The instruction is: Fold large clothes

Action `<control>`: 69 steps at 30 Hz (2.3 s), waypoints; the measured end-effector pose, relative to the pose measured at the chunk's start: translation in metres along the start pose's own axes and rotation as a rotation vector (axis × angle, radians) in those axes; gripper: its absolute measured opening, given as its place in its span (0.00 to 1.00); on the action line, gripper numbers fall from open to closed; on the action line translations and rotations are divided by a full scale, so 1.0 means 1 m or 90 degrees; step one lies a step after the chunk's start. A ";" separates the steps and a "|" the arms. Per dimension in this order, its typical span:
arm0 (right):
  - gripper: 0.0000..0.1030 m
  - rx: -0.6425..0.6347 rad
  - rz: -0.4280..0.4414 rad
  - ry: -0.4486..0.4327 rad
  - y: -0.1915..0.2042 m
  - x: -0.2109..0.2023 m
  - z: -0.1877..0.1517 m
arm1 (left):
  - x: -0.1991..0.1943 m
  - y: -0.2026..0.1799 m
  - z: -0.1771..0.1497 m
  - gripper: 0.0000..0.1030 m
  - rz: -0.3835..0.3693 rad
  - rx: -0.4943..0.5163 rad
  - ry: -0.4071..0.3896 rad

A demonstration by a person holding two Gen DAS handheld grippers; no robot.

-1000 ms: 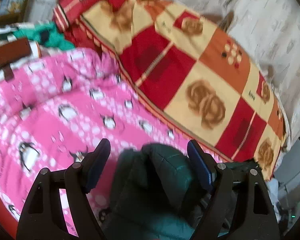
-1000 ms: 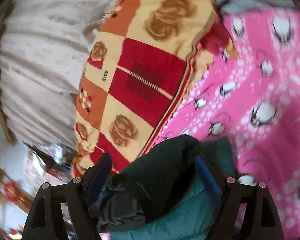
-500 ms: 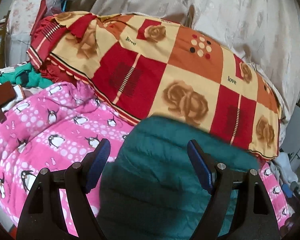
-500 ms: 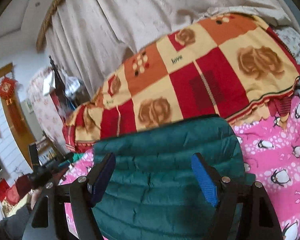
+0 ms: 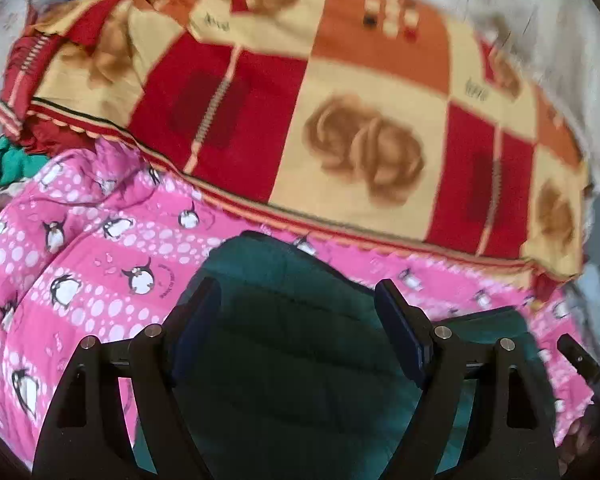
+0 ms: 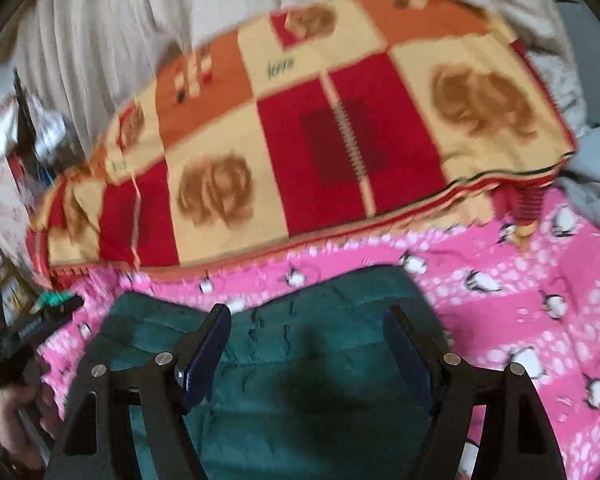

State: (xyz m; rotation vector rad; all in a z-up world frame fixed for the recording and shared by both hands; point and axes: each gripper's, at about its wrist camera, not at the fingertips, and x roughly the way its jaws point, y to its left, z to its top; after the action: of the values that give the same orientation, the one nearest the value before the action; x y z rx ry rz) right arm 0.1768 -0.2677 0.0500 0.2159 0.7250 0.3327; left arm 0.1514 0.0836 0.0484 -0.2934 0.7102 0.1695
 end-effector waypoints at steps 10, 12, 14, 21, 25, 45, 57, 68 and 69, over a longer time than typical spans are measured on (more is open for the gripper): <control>0.75 -0.041 -0.035 0.132 -0.022 0.098 -0.029 | 0.086 0.030 -0.037 0.80 0.098 -0.016 0.087; 0.76 -0.026 -0.028 0.144 -0.027 0.108 -0.030 | 0.092 0.028 -0.039 0.81 0.107 -0.014 0.084; 0.77 -0.031 -0.032 0.152 -0.028 0.115 -0.031 | 0.102 0.028 -0.038 0.82 0.105 -0.016 0.098; 0.80 -0.025 -0.026 0.183 -0.028 0.130 -0.027 | 0.119 0.030 -0.031 0.84 0.096 -0.019 0.136; 0.82 -0.019 -0.016 0.175 -0.028 0.129 -0.028 | 0.119 0.030 -0.032 0.85 0.090 -0.020 0.138; 0.81 -0.134 0.029 0.049 -0.002 -0.038 -0.023 | -0.056 0.029 -0.037 0.86 -0.059 0.110 0.026; 0.81 0.086 0.140 0.070 -0.084 -0.066 -0.152 | -0.058 0.087 -0.160 0.90 -0.172 0.044 0.085; 0.59 0.133 0.217 0.064 -0.102 -0.027 -0.124 | -0.037 0.065 -0.161 0.91 -0.205 0.013 0.116; 0.59 0.139 0.208 0.062 -0.106 -0.023 -0.118 | -0.037 0.058 -0.159 0.92 -0.195 0.015 0.110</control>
State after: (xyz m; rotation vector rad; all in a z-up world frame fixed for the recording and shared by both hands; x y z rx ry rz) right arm 0.1037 -0.3647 -0.0543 0.5312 0.8232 0.5787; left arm 0.0116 0.0860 -0.0537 -0.3934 0.8276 -0.1564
